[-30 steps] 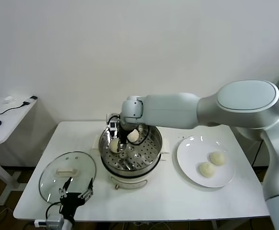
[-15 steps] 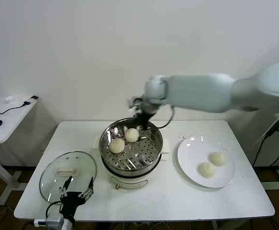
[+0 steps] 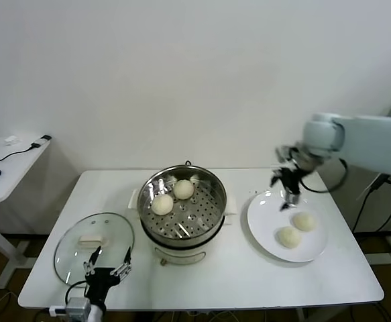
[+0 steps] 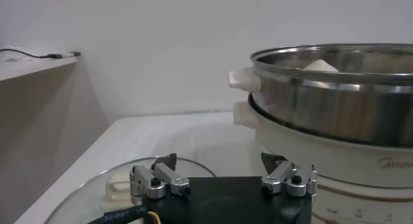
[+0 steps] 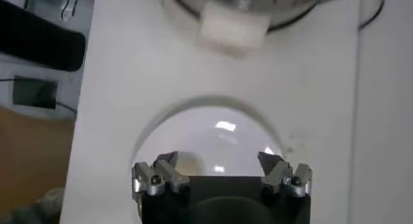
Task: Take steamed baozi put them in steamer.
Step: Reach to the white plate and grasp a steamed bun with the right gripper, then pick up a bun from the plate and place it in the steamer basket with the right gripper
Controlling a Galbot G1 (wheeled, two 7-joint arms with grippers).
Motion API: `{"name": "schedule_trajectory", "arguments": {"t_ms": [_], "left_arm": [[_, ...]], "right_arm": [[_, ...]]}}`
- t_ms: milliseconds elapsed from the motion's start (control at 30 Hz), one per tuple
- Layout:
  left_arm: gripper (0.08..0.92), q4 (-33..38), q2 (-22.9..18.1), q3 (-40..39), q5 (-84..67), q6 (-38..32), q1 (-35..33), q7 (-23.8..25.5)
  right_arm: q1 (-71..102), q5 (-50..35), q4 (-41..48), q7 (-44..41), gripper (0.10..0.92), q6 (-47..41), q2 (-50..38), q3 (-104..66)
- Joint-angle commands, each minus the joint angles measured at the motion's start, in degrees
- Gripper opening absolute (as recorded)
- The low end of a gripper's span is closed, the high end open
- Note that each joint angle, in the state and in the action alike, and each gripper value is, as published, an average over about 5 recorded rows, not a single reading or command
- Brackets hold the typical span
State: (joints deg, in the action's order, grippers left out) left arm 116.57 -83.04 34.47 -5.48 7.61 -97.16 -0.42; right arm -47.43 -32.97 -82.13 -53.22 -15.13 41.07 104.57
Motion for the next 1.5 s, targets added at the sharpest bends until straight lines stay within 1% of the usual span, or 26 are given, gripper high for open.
{"name": "schedule_trajectory", "arguments": {"t_ms": [33,433,633,867,967,1133,1233,1367,1500], "left_arm": [[0.823,0.02,-0.26,-0.04,0.16,-0.01,-0.08,0.02],[0.823,-0.5,-0.61,0.44,0.76,-0.14,-0.31,0.03],[0.823,-0.66,0.02,1.02,0.53,-0.19,-0.38,0.02],[0.823,-0.61,0.14,1.01,0.49,-0.2,-0.5,0.01],[0.823,-0.54,0.13,1.03,0.5,-0.13,-0.43,0.01],[0.823,-0.31,0.02,1.04,0.5,0.06,-0.46,0.01],[0.823,-0.14,-0.06,1.02,0.51,0.17,-0.59,0.0],[0.823,0.04,-0.21,0.94,0.54,0.36,-0.68,-0.04],[0.823,0.46,-0.28,0.78,0.62,0.56,-0.84,-0.04]], "right_arm": [[17.93,9.63,4.3,0.77,0.823,-0.06,-8.32,-9.01],[28.23,10.34,11.07,3.95,0.823,-1.96,-2.54,-18.48],[29.71,10.22,13.69,4.58,0.823,-2.27,0.09,-19.79],[29.88,10.07,14.37,4.59,0.818,-2.44,1.18,-19.92],[29.6,10.24,13.97,4.18,0.784,-2.48,1.08,-19.74],[27.43,10.38,12.41,3.2,0.679,-2.39,0.41,-18.81],[24.54,10.99,11.58,2.48,0.639,-1.98,0.3,-17.67],[16.7,10.7,10.61,0.25,0.621,-0.14,1.25,-14.92],[3.24,8.8,10.09,-3.25,0.619,4.61,5.88,-9.97]]}}
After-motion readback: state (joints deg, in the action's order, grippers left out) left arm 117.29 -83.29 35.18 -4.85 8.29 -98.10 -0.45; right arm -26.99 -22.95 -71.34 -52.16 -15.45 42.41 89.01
